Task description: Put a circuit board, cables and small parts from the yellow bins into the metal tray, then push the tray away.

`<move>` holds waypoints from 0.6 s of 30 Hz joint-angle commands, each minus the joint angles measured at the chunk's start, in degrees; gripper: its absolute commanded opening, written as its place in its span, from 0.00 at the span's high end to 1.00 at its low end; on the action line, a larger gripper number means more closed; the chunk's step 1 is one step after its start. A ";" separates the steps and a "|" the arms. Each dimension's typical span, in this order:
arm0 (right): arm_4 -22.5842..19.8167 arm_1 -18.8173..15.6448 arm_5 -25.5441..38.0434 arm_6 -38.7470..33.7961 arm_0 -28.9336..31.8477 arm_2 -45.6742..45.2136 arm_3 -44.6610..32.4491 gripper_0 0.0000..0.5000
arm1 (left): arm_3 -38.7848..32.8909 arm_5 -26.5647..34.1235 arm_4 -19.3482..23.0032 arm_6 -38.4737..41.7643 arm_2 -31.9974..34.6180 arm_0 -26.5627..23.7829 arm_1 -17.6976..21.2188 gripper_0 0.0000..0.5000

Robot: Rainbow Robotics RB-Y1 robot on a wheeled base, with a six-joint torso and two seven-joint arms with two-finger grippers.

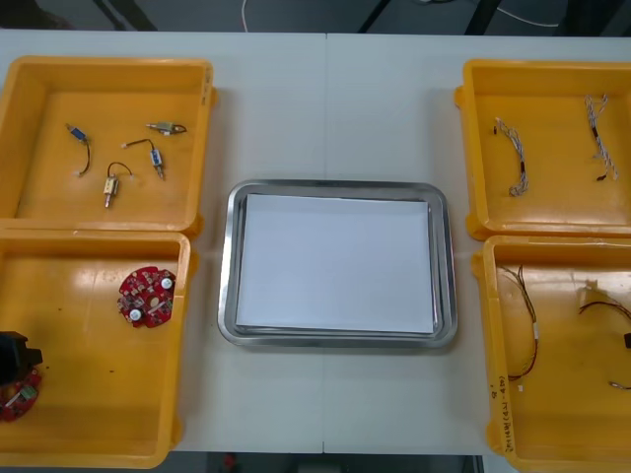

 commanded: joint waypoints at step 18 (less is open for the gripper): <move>2.44 3.75 -1.20 1.06 0.49 0.63 0.77 0.00 | 0.76 -1.39 -1.96 2.10 -3.08 0.83 2.18 0.00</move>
